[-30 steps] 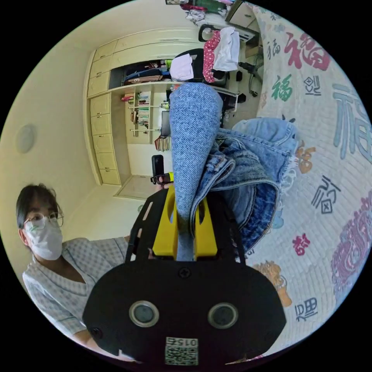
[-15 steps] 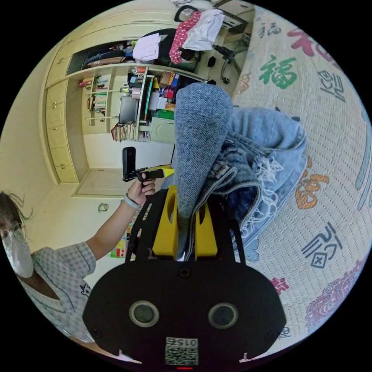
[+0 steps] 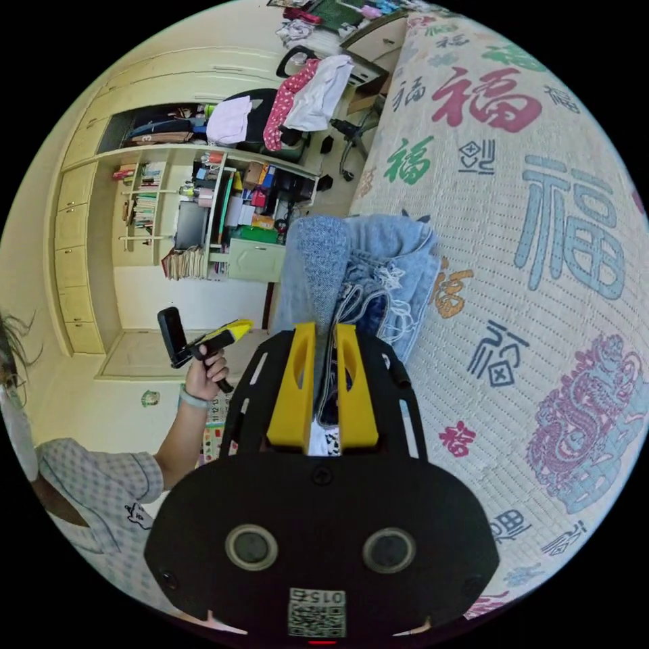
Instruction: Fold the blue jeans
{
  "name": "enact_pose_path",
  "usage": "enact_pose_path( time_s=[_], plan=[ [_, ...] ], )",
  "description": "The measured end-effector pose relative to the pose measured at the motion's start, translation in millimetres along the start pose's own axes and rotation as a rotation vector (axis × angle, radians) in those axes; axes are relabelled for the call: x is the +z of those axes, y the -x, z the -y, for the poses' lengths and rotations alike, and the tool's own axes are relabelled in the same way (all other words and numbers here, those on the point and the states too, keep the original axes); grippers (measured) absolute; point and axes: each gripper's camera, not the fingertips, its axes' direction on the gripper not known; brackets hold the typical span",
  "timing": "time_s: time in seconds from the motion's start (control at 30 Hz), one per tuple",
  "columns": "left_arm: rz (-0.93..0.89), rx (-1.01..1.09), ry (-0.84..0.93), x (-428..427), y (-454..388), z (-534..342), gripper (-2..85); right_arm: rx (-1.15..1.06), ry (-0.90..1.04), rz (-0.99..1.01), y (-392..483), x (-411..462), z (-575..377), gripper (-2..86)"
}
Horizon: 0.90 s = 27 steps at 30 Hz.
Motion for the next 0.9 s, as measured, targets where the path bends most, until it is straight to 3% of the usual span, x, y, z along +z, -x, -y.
enact_pose_path(
  time_s=[0.13,0.2,0.4,0.5,0.63,0.9],
  plan=[
    [0.089,0.061,0.222,88.8,-57.6,1.2,5.5,0.014,0.051,-0.135,3.8,16.4,-2.6,4.4],
    [0.14,0.056,0.214,113.9,-71.4,-1.7,5.4,0.026,0.064,-0.157,2.7,19.1,-9.3,4.0],
    [0.254,0.068,0.244,134.7,-141.7,-3.6,5.8,-0.043,-0.05,0.024,20.1,-47.8,-78.1,0.1],
    [0.114,0.151,0.26,158.2,-211.5,-11.3,4.6,-0.083,-0.032,0.067,13.5,-95.3,-146.7,-0.1],
    [-0.144,0.343,0.448,264.0,-351.1,-34.5,0.8,0.129,0.003,-0.017,-31.5,-162.8,-265.3,0.0],
    [-0.418,0.781,0.66,479.6,-690.2,-93.5,-0.7,0.502,-0.403,-0.183,-82.1,-351.8,-489.6,1.2]
  ],
)
